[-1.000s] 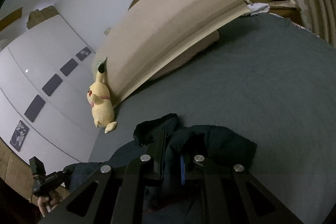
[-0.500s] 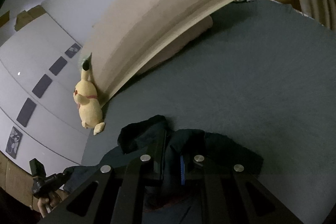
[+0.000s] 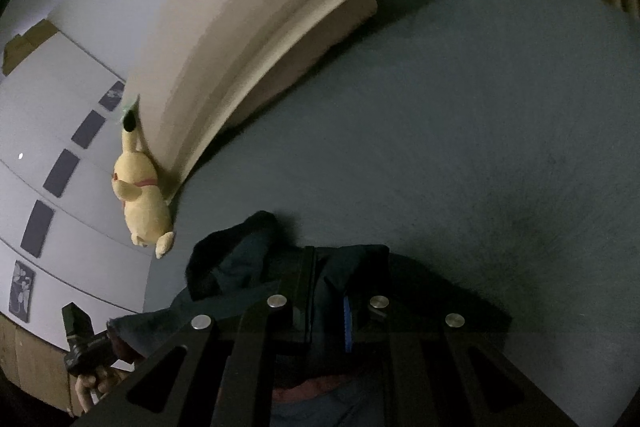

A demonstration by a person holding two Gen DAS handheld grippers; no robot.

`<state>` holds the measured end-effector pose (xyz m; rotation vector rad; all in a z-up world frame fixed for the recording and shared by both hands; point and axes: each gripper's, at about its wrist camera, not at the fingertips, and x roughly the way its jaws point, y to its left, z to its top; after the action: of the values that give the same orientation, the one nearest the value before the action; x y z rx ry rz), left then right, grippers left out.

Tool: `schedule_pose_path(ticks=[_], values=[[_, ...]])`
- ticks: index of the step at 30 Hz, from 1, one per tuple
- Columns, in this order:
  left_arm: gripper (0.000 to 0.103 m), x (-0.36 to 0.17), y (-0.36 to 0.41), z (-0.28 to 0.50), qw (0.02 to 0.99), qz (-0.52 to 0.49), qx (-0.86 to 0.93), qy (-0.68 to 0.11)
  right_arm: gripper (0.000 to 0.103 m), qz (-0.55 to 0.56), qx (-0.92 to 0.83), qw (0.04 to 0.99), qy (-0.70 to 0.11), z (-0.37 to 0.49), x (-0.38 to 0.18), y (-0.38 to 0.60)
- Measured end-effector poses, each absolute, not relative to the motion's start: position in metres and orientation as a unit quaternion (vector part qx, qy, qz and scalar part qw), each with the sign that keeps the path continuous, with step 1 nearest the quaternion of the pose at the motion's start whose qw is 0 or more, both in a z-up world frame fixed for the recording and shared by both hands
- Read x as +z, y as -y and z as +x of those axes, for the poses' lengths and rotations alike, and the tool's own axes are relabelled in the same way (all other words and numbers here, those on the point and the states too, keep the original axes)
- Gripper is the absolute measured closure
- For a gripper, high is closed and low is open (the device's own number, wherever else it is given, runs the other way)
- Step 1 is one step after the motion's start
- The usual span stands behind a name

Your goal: Fold large clothes

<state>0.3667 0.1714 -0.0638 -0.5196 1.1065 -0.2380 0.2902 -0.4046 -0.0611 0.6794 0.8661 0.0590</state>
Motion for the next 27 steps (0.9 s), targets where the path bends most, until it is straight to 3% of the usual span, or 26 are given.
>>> schedule_pose_path(ticks=[11, 27], values=[[0.095, -0.097, -0.173, 0.389, 0.79, -0.255, -0.102, -0.548, 0.092, 0.33, 0.004, 0.832, -0.446, 0.306, -0.096, 0.405], [0.095, -0.105, -0.164, 0.397, 0.795, -0.227, -0.091, -0.554, 0.092, 0.318, -0.013, 0.825, -0.467, 0.313, -0.101, 0.4]])
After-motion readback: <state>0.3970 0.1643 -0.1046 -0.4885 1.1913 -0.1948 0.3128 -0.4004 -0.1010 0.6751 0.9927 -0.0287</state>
